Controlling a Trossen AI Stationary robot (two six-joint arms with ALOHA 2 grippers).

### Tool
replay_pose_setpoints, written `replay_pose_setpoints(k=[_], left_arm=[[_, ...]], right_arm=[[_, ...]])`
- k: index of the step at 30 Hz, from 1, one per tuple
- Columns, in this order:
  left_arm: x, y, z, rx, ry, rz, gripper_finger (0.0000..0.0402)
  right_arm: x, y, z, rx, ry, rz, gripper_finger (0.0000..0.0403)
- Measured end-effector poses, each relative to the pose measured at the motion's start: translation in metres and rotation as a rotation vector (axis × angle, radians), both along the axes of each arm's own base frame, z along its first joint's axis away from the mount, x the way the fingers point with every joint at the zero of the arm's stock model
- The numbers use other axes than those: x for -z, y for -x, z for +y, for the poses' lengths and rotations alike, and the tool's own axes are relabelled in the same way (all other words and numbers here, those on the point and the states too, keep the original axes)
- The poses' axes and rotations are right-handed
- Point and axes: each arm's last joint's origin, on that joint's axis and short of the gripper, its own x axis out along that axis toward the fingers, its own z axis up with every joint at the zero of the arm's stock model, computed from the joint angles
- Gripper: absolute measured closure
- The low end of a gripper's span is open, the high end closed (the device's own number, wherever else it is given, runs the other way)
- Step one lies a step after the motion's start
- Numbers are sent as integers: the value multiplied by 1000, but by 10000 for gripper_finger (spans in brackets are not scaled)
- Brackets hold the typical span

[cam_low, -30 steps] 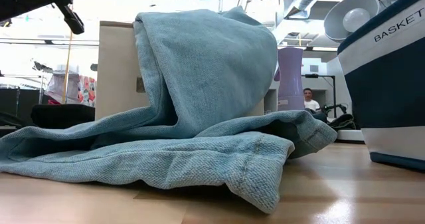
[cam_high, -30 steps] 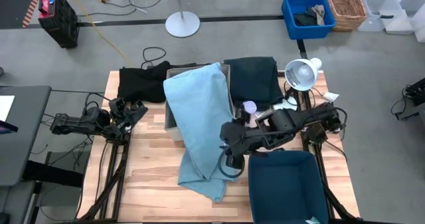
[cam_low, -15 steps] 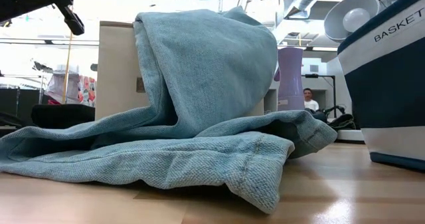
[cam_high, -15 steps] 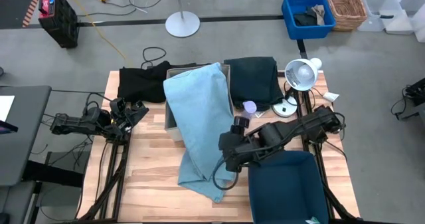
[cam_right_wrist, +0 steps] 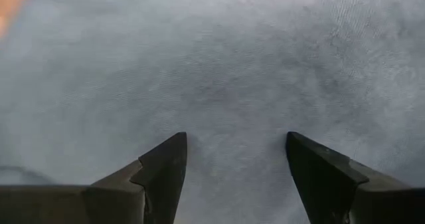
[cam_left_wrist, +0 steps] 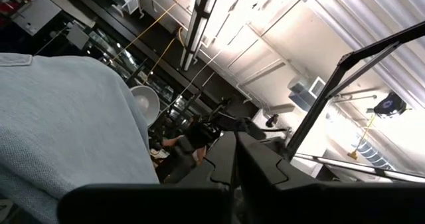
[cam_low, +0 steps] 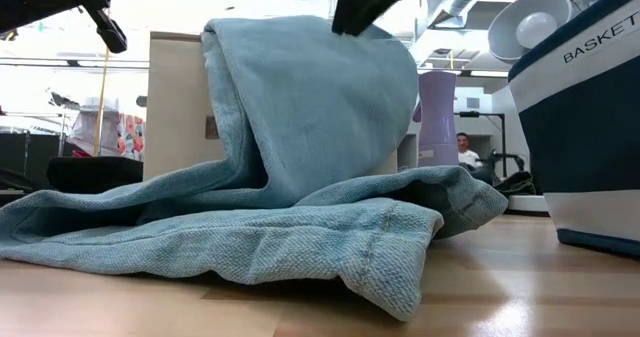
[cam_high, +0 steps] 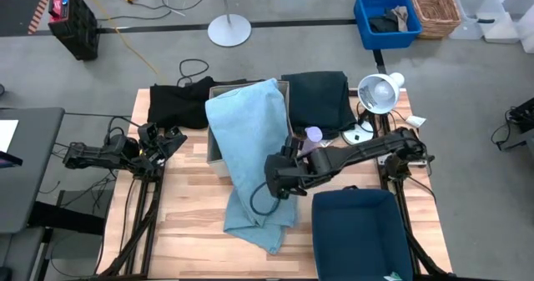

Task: Sort clothes
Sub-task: Put the blue pants into the laundry organizer

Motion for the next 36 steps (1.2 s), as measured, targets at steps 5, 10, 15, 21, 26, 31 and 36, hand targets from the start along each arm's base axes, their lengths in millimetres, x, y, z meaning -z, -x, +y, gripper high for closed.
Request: replay_pose_setpoints(k=[5,10,15,21,26,31,36], left_arm=[[0,0,0,0,0,0,391],[0,0,0,0,0,0,391],[0,0,0,-12,7,1,391],[0,0,1,-21,4,3,391],[0,0,1,-23,5,3,391],[0,0,1,-22,6,3,391],[0,0,1,-21,10,2,391]], right_arm=[[12,-2,-12,28,12,21,133],[15,-3,-14,69,-10,-4,139],[15,-3,-14,85,-19,-10,198],[15,-3,-14,70,-9,1,326],[15,-3,-13,43,4,13,391],[8,-3,-6,-13,10,15,396],[-13,-5,-2,-65,14,-28,401]])
